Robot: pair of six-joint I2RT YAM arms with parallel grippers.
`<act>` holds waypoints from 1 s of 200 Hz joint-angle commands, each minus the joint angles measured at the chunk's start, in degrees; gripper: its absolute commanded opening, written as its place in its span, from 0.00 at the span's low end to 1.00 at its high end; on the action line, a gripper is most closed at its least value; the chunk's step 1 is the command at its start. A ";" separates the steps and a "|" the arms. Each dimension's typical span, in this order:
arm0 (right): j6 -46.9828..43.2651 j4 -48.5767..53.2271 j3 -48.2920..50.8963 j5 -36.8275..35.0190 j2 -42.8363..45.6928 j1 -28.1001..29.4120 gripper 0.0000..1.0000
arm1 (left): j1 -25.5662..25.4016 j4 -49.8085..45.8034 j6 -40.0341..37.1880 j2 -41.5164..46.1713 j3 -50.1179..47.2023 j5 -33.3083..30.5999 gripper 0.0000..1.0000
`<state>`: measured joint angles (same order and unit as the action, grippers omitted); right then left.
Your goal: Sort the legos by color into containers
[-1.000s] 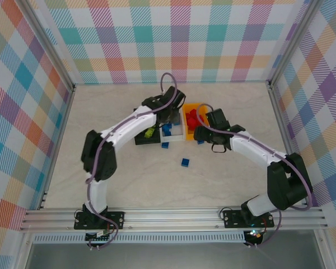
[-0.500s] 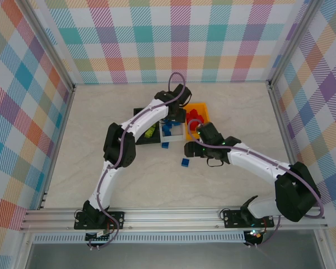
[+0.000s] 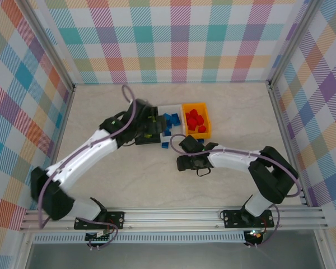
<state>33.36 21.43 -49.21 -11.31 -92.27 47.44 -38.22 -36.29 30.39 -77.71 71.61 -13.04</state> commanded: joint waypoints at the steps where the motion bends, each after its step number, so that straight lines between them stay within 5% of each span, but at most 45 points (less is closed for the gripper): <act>1: 1.78 -2.03 -2.64 -3.10 -2.51 1.26 0.79 | -0.59 2.03 5.54 4.53 -11.06 -1.75 1.00; 39: 2.66 0.26 -6.15 -6.49 -6.31 3.18 0.62 | -0.66 2.63 10.51 12.47 -24.13 -2.53 1.00; 94: 1.73 -0.16 -6.96 -6.09 -3.46 3.87 0.36 | -0.63 1.11 11.53 15.35 -27.32 -5.64 1.00; 138: -4.54 2.59 -18.90 -6.07 -3.40 1.18 0.34 | -0.63 -1.29 11.84 16.91 -27.16 -7.33 1.00; 200: -8.74 5.33 -40.62 -3.83 -20.67 -6.21 0.37 | -0.63 -4.55 12.50 21.90 -28.63 -7.65 1.00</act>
<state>27.38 23.00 -84.84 -16.32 -106.52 42.72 -38.24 -37.58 41.82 -58.11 44.69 -19.20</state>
